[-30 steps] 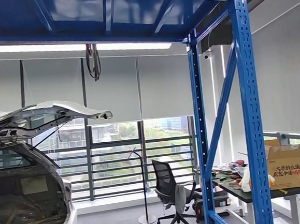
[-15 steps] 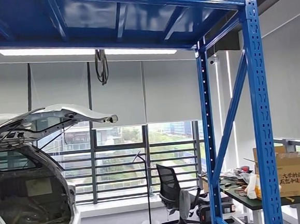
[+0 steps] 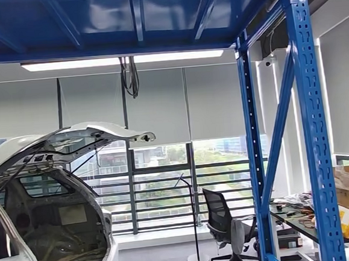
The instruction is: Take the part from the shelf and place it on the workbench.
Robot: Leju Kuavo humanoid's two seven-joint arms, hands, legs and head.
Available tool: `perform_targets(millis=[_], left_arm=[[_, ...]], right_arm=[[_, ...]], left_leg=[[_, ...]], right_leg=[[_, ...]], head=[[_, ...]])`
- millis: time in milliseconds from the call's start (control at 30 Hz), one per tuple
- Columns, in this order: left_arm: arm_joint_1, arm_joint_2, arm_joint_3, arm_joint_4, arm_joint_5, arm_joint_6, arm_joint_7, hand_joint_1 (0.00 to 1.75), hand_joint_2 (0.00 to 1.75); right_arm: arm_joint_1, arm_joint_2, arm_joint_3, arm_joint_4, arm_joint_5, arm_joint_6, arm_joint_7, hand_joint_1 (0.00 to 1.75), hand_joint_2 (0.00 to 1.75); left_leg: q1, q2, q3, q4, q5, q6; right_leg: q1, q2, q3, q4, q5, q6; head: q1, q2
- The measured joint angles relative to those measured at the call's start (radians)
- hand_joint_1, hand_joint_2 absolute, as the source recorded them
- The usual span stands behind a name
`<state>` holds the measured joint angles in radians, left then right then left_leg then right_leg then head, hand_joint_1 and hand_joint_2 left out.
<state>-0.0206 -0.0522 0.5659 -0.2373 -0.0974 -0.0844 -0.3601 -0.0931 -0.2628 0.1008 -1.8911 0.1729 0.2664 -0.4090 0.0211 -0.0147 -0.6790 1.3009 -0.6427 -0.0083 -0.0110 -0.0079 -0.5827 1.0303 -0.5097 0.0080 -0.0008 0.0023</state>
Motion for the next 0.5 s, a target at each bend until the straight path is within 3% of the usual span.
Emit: perform_targets(millis=[33, 100, 133, 233, 500], left_arm=[[0.001, 0.000, 0.001, 0.000, 0.000, -0.001, -0.001, 0.00, 0.00], [0.001, -0.001, 0.002, 0.000, 0.000, -0.002, -0.001, 0.00, 0.00], [0.000, -0.001, 0.003, 0.000, 0.000, -0.003, -0.002, 0.00, 0.00], [-0.002, -0.002, 0.008, 0.000, -0.001, -0.002, -0.002, 0.00, 0.00], [0.003, -0.006, 0.023, 0.001, -0.010, 0.019, 0.008, 0.00, 0.00]], right_arm=[[-0.001, 0.000, 0.002, 0.000, 0.003, -0.001, 0.002, 0.00, 0.00], [-0.003, 0.000, 0.008, 0.001, 0.005, -0.004, 0.006, 0.00, 0.00], [-0.004, 0.000, 0.011, 0.001, 0.005, -0.005, 0.009, 0.00, 0.00], [-0.006, 0.000, 0.019, 0.000, -0.005, -0.009, 0.020, 0.00, 0.00], [0.023, 0.002, 0.025, -0.017, -0.011, -0.042, 0.046, 0.00, 0.00]], left_leg=[[-0.006, 0.000, 0.009, -0.033, 0.033, 0.008], [-0.020, 0.003, 0.055, -0.155, 0.112, 0.023], [-0.024, 0.004, 0.076, -0.207, 0.134, 0.029], [-0.028, 0.005, 0.097, -0.263, 0.134, 0.027], [-0.030, 0.003, 0.097, -0.265, 0.131, 0.032]], right_leg=[[0.003, -0.002, 0.004, 0.000, -0.002, -0.002], [0.006, -0.005, 0.013, 0.000, -0.008, -0.002], [0.007, -0.005, 0.015, 0.000, -0.010, -0.001], [0.010, -0.004, 0.010, 0.003, -0.014, 0.000], [0.009, -0.004, 0.019, -0.014, -0.007, 0.007]], head=[[0.000, 0.000], [0.000, 0.000], [0.000, 0.000], [0.000, 0.000], [0.000, 0.000]])
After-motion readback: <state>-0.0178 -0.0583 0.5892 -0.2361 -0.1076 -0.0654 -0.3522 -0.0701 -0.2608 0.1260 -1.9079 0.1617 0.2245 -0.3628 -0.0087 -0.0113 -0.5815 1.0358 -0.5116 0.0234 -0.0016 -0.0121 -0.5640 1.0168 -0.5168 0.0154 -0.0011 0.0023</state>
